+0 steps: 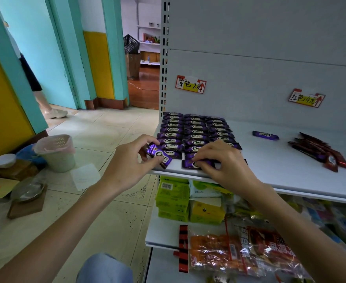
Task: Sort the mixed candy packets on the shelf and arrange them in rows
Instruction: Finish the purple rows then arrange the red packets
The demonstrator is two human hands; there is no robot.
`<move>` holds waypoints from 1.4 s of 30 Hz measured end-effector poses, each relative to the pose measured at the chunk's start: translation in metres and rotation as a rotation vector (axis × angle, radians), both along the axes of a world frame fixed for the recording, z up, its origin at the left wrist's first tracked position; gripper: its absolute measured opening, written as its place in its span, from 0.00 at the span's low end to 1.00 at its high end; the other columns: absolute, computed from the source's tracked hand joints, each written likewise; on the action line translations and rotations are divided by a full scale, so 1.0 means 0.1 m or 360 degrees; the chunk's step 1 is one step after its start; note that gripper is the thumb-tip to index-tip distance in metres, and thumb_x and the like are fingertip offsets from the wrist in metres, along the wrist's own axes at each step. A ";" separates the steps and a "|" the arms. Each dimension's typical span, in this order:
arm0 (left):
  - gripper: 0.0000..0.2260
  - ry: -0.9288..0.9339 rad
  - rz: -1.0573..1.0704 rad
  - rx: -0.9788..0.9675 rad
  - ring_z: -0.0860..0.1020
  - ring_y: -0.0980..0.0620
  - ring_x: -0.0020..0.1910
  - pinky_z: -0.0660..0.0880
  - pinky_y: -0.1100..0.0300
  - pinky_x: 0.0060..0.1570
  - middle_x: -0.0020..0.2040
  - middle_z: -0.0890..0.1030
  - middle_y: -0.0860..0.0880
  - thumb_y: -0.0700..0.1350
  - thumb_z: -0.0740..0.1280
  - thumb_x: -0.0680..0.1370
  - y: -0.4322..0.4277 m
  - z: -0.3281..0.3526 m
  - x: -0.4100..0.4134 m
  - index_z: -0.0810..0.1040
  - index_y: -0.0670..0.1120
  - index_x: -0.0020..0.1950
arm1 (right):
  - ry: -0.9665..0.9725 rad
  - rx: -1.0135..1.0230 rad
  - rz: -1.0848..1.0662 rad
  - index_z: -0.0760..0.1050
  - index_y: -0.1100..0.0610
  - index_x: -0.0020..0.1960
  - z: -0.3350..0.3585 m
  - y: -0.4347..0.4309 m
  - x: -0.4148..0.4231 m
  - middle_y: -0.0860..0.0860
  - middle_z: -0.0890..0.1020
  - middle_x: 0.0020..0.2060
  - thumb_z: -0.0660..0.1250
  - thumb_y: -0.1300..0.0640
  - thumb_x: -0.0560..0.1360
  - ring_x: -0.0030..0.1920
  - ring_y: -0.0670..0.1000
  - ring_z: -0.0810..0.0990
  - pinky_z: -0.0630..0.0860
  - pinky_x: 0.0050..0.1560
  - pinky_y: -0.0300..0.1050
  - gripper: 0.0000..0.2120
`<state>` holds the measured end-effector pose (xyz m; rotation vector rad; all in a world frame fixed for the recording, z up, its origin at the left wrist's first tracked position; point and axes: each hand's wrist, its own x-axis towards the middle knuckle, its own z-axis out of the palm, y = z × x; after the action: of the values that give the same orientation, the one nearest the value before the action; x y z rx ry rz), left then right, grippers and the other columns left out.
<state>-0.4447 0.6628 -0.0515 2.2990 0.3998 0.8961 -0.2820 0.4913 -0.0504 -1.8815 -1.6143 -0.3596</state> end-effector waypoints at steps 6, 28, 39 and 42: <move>0.22 0.0147 0.0088 0.0437 0.73 0.54 0.46 0.67 0.65 0.37 0.45 0.78 0.52 0.63 0.63 0.67 0.03 -0.07 0.06 0.81 0.48 0.49 | -0.0007 -0.0010 -0.0017 0.83 0.56 0.46 -0.02 0.01 0.01 0.48 0.81 0.43 0.70 0.59 0.71 0.46 0.50 0.77 0.76 0.44 0.45 0.05; 0.17 0.0134 -0.0111 0.0554 0.72 0.58 0.48 0.69 0.60 0.44 0.46 0.77 0.58 0.60 0.59 0.71 0.06 -0.14 0.13 0.82 0.52 0.48 | 0.0071 -0.0055 0.0004 0.83 0.54 0.47 0.00 -0.05 0.00 0.47 0.81 0.43 0.67 0.51 0.72 0.46 0.48 0.76 0.75 0.46 0.45 0.09; 0.15 0.0143 -0.0202 0.0541 0.71 0.60 0.48 0.67 0.65 0.44 0.47 0.76 0.61 0.59 0.59 0.71 0.10 -0.15 0.18 0.81 0.53 0.48 | 0.0074 -0.0079 -0.0001 0.82 0.54 0.48 -0.02 -0.04 0.04 0.48 0.81 0.45 0.69 0.53 0.73 0.47 0.47 0.77 0.76 0.48 0.45 0.07; 0.15 0.0133 -0.0199 0.0523 0.71 0.61 0.48 0.67 0.66 0.45 0.47 0.76 0.60 0.59 0.60 0.71 0.09 -0.15 0.17 0.81 0.53 0.47 | 0.0068 -0.0086 0.0008 0.82 0.54 0.48 -0.02 -0.03 0.04 0.48 0.81 0.45 0.69 0.53 0.73 0.47 0.47 0.77 0.75 0.48 0.44 0.07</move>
<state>-0.4272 0.6722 -0.0665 2.6348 0.1480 0.8567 -0.2782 0.4879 -0.0523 -1.9119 -1.6148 -0.2746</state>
